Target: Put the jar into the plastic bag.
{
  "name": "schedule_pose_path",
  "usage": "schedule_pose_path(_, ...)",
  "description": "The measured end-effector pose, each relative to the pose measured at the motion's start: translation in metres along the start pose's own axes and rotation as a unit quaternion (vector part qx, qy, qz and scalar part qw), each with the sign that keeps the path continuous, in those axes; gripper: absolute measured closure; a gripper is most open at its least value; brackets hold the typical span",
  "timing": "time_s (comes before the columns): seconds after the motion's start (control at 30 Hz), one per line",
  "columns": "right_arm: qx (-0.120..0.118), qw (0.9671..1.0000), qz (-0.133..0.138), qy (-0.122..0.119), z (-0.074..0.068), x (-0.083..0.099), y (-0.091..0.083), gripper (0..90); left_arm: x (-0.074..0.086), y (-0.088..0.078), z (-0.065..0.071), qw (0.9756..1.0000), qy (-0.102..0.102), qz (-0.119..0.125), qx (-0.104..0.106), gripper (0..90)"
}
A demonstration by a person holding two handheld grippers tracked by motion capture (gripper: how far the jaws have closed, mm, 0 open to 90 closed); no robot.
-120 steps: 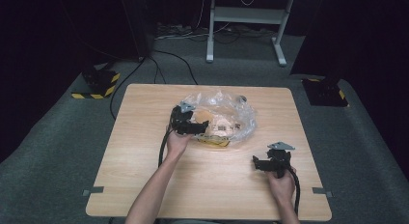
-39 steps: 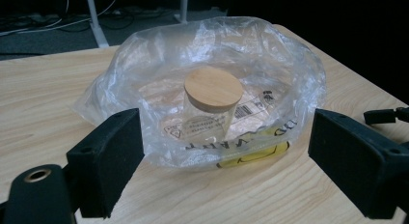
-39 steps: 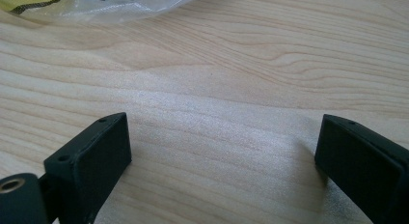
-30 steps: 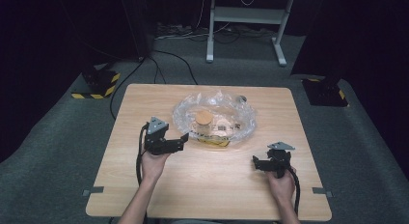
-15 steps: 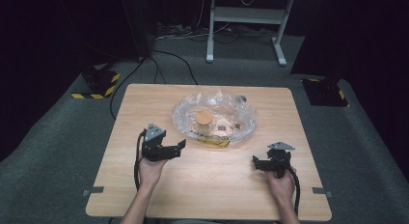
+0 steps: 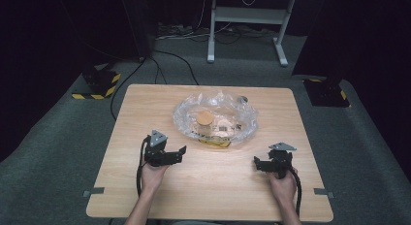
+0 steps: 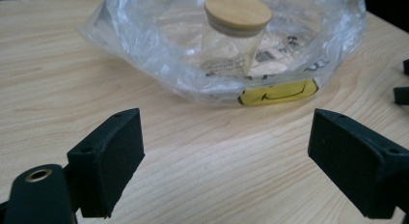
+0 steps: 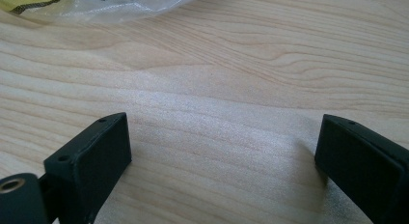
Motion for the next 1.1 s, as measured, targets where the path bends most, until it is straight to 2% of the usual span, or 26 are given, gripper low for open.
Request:
schedule_pose_path(0.13,0.0,1.0,0.0,-0.001,0.0,0.0,0.0,5.4,0.008,0.005,-0.003,0.9998,0.012,-0.009,-0.01,12.7)
schedule_pose_path(0.3,0.0,1.0,0.0,0.0,0.0,0.0,0.0,5.4,0.017,0.013,-0.007,0.9994,0.011,-0.024,-0.022,12.3)
schedule_pose_path(0.37,0.0,1.0,0.0,0.0,0.0,0.0,0.0,5.4,0.018,0.015,-0.009,0.999,0.021,-0.028,-0.027,12.2)
schedule_pose_path(0.4,0.0,1.0,0.0,0.0,0.0,0.0,0.0,5.4,0.019,0.017,-0.008,0.999,0.018,-0.027,-0.029,12.2)
schedule_pose_path(0.6,0.0,1.0,0.0,-0.001,0.0,0.0,0.0,5.4,0.031,0.031,-0.013,0.9968,0.037,-0.055,-0.045,11.1)
schedule_pose_path(0.8,0.0,1.0,0.0,0.0,0.0,0.0,0.0,5.4,0.037,0.046,-0.016,0.9963,0.028,-0.058,-0.056,10.8)
schedule_pose_path(0.9,0.0,1.0,0.0,-0.001,0.0,0.0,0.0,5.5,0.041,0.052,-0.019,0.9953,0.032,-0.065,-0.064,10.6)
schedule_pose_path(0.93,0.0,1.0,0.0,0.0,0.0,0.0,0.0,5.4,0.042,0.053,-0.02,0.9946,0.04,-0.069,-0.066,10.5)
schedule_pose_path(1.1,0.0,1.0,0.0,0.0,0.0,0.0,0.0,5.4,0.056,0.063,-0.027,0.9936,0.041,-0.066,-0.081,11.1)
Point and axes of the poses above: each handheld gripper's, and its own axes: y roughly forward along the jaws, x roughly out of its underside, z roughly to its right, the point moved 6 cm from there along y, roughly forward along the jaws, and after that the axes turned 8 degrees about -x, right-handed, at the moved point
